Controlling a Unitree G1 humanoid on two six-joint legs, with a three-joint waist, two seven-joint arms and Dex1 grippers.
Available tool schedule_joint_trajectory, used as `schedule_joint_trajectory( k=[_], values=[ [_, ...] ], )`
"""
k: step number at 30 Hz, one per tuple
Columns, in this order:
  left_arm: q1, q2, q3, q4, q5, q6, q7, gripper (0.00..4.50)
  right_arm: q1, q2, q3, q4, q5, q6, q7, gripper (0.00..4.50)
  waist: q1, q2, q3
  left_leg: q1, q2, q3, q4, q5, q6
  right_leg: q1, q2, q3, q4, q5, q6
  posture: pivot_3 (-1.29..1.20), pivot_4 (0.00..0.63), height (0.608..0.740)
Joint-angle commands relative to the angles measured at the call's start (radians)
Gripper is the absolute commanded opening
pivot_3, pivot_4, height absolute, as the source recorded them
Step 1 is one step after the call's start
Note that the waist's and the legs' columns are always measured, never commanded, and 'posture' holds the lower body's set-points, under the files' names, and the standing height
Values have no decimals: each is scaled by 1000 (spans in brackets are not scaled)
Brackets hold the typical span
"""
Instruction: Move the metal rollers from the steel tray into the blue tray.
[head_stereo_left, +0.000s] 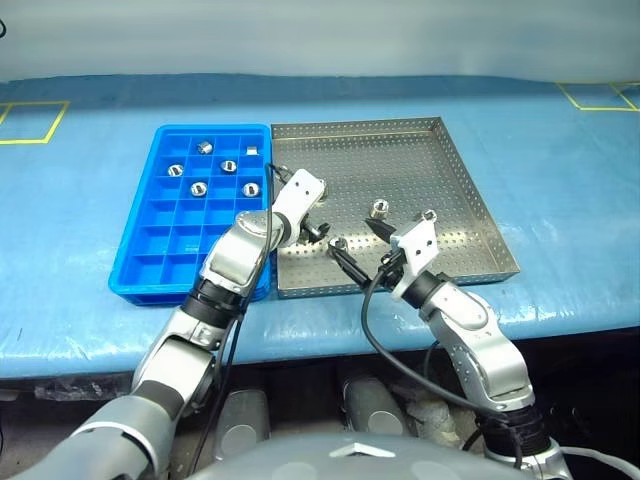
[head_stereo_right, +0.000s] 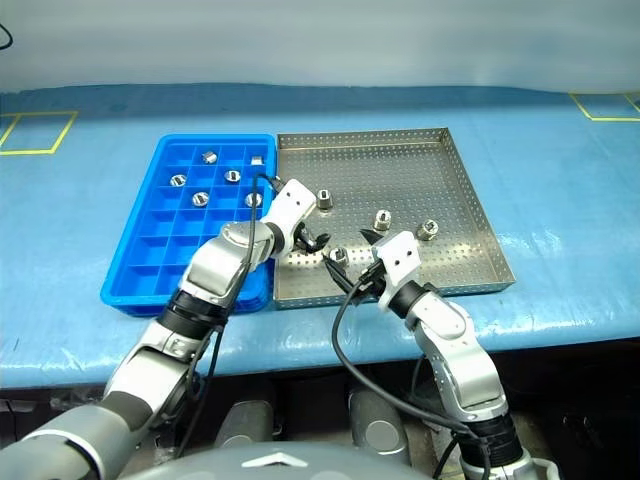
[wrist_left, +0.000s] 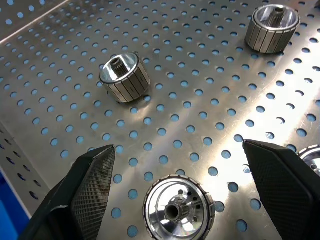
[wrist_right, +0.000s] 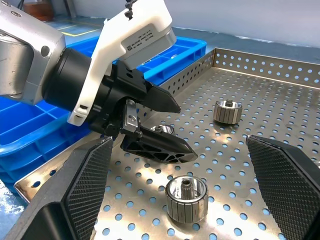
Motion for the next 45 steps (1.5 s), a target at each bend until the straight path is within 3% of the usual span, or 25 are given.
schedule_joint_trajectory(
  k=[1, 12, 24, 27, 33, 45],
  values=[
    [-14, 5, -26, 9, 17, 37, -15, 4456, 2, -3, -19, -43, 2, -17, -7, 4500, -1, 0, 0, 0, 0, 0, 0, 0, 0, 0, 0, 0, 0, 0, 0, -103, 150, 740],
    [-52, 108, -184, -53, 134, 51, -72, 4456, 5, -2, -16, -37, -5, -23, -14, 4500, -19, 1, -1, 1, 0, 0, 0, 0, 0, 0, 0, 0, 1, 0, 0, -109, 150, 740],
    [-53, 189, -271, -109, 209, 65, -158, 4456, -1, 4, -4, -25, -15, -30, -18, 4500, -27, 1, -1, 0, 0, 0, 0, 0, 0, 0, 0, 0, 1, 0, -1, -105, 150, 740],
    [-35, 179, -244, -105, 202, 71, -152, 3834, -1, 5, -4, -24, -16, -32, -19, 4500, -26, 1, -1, 1, 0, 0, 0, 0, 0, 0, 0, 0, 1, 0, -1, -103, 150, 740],
    [25, 121, -138, -123, 102, 97, -181, 1912, -1, 6, 1, -16, -30, -39, -22, 4500, -27, 1, -1, 1, 0, 0, 0, 0, 0, 0, 0, 0, 2, -1, -1, -103, 150, 740],
    [119, 23, 77, -186, 60, 21, -10, 1871, -2, 6, 5, -7, -47, -40, -17, 4500, -30, 2, -1, 2, 1, 0, 0, 0, 0, 0, 0, 0, 3, 0, 0, -92, 150, 740]
  ],
)
